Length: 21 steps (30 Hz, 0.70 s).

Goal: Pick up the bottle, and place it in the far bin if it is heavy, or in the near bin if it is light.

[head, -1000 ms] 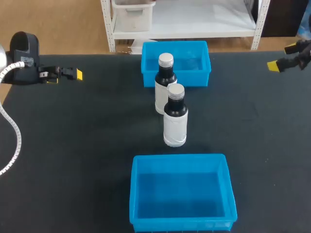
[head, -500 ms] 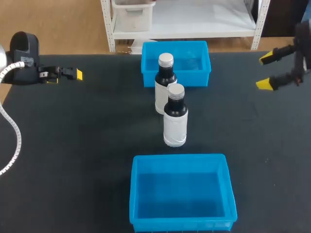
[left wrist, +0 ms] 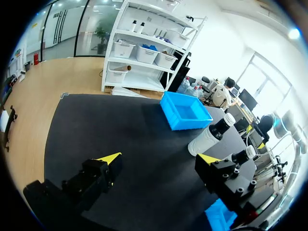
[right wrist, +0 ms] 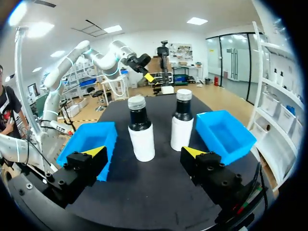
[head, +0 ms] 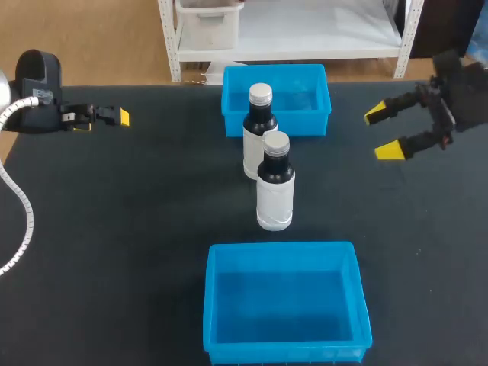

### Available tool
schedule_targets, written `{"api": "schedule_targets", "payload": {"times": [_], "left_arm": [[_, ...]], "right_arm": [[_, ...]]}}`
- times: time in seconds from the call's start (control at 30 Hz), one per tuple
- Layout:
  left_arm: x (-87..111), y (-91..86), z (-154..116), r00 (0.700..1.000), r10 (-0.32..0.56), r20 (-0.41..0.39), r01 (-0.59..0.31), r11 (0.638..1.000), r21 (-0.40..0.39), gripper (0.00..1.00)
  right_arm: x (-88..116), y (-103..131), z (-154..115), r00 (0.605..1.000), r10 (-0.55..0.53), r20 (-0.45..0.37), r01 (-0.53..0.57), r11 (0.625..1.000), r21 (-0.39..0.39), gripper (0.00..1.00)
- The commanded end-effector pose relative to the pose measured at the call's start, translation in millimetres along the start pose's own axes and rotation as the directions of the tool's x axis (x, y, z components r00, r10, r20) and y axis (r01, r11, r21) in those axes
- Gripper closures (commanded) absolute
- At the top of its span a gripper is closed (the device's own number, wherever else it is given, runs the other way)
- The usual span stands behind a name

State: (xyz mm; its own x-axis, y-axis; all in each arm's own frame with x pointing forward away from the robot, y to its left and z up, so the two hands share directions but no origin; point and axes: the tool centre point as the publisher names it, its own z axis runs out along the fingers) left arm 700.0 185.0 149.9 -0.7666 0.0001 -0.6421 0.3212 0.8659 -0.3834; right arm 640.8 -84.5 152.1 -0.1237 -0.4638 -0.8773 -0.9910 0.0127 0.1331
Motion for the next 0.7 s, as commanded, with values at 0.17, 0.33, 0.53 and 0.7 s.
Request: {"api": "schedule_targets", "payload": {"times": [0.17,0.33,0.53,0.7], "left_arm": [[0.0,0.0,0,1.0,0.0,0.0,0.0,1.0,0.0,0.0],[0.0,0.0,0,1.0,0.0,0.0,0.0,1.0,0.0,0.0],[0.0,0.0,0,1.0,0.0,0.0,0.0,1.0,0.0,0.0],[0.0,0.0,0,1.0,0.0,0.0,0.0,1.0,0.0,0.0]], "right_arm": [[-7,-1,35,0.996,0.01,-0.091,-0.014,0.999,-0.052,0.0],[-16,1,54,0.996,0.02,-0.084,-0.024,0.999,-0.048,0.0],[-20,4,73,0.997,0.029,-0.066,-0.03,0.999,-0.011,0.0],[-22,5,89,0.998,0.031,-0.06,-0.032,0.999,-0.021,0.0]]}}
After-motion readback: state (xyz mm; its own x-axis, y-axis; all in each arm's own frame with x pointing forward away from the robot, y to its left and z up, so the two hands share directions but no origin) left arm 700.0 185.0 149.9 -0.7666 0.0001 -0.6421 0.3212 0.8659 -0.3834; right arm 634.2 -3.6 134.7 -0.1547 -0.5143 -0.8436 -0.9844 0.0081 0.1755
